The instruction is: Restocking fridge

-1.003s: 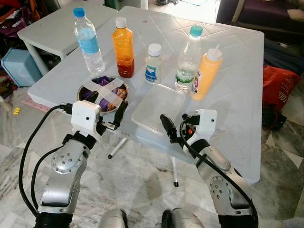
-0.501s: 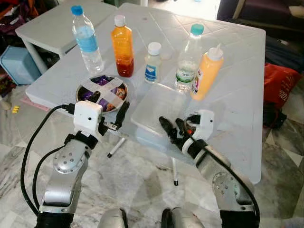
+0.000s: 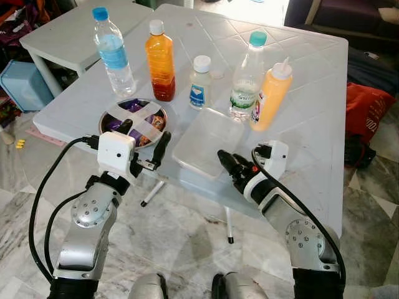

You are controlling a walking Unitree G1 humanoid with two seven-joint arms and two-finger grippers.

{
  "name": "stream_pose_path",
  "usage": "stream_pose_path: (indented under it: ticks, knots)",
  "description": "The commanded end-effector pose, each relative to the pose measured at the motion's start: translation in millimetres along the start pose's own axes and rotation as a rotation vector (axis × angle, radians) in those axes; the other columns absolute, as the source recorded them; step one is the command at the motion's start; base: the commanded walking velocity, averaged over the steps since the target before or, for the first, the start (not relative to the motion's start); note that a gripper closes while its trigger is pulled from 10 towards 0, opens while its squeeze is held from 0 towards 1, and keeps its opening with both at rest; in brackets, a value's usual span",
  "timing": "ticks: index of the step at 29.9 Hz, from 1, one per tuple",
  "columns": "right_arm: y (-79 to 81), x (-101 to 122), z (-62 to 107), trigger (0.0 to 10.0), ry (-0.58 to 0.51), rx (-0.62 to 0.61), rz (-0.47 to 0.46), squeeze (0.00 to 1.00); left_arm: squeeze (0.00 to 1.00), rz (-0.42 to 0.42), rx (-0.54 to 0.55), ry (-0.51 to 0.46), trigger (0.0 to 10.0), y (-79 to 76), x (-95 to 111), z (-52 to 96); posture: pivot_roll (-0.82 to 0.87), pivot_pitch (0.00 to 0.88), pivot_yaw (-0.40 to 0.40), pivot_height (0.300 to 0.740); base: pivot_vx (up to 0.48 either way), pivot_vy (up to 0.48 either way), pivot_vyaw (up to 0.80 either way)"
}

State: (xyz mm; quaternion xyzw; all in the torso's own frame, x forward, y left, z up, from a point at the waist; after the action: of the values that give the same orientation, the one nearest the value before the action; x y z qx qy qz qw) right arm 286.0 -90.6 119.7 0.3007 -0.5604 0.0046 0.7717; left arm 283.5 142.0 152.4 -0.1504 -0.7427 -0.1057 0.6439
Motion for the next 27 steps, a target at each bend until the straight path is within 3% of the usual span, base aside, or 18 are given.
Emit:
stream_pose_path:
  ticks: [1, 2, 3, 4, 10, 11, 12, 13, 27]
  knots:
    - [16.5, -8.1, -6.5, 1.8, 0.034, 0.055, -0.048, 0.00, 0.00, -0.012, -0.012, -0.017, 10.0, -4.1, 4.2, -3.5, 0.02, 0.134, -0.001, 0.740, 0.000, 0.000, 0.00]
    - [17.2, -8.4, -6.6, 1.8, 0.037, 0.059, -0.047, 0.00, 0.00, -0.012, -0.013, -0.018, 10.0, -4.6, 4.3, -4.0, 0.02, 0.134, -0.001, 0.740, 0.000, 0.000, 0.00]
    - [17.8, -8.2, -6.7, 4.7, 0.037, 0.061, -0.047, 0.00, 0.00, -0.011, -0.014, -0.020, 10.0, -5.1, 4.6, -4.4, 0.02, 0.134, -0.001, 0.740, 0.000, 0.000, 0.00]
    - [18.6, -7.4, -6.9, 10.0, 0.036, 0.064, -0.059, 0.00, 0.00, -0.010, -0.014, -0.021, 10.0, -5.3, 4.7, -4.7, 0.02, 0.134, -0.001, 0.740, 0.000, 0.000, 0.00]
    - [24.0, -7.8, -7.6, 10.0, 0.057, 0.107, -0.169, 0.00, 0.00, -0.011, 0.000, -0.019, 10.0, -3.4, 2.3, -4.5, 0.02, 0.135, -0.002, 0.740, 0.000, 0.000, 0.00]
    - [23.1, -10.2, -7.4, 7.3, 0.073, 0.103, -0.207, 0.00, 0.00, -0.012, 0.000, -0.022, 10.0, -3.6, 3.5, -4.7, 0.02, 0.135, -0.002, 0.740, 0.000, 0.000, 0.00]
    - [22.8, -10.7, -7.3, 7.3, 0.077, 0.102, -0.214, 0.00, 0.00, -0.012, 0.000, -0.023, 10.0, -3.6, 3.9, -4.8, 0.02, 0.135, -0.002, 0.740, 0.000, 0.000, 0.00]
    - [21.0, -11.5, -7.4, 0.0, 0.080, 0.092, -0.227, 0.00, 0.00, -0.013, 0.000, -0.025, 10.0, -3.7, 4.6, -5.2, 0.02, 0.135, -0.003, 0.740, 0.000, 0.000, 0.00]
    - [6.4, -0.4, -1.7, 0.0, 0.039, 0.003, -0.205, 0.00, 0.00, 0.005, -0.001, -0.022, 10.0, -6.9, 0.1, -7.0, -0.01, 0.126, -0.002, 0.740, 0.000, 0.000, 0.00]
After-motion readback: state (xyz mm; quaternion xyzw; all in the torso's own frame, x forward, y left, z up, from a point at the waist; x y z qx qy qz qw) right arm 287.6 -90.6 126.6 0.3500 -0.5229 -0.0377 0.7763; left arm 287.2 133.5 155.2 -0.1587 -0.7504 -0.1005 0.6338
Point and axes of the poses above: a point about 5 cm out from each wrist's last joint towards the gripper, its own z axis pointing back from the gripper into the wrist, its own x axis along the axis of the wrist's last joint, y = z × x, the point moved 2 cm from there along -z, pointing out of the wrist towards the gripper, and after that the axes turned 11 degrees about z, right-handed, at the moved point
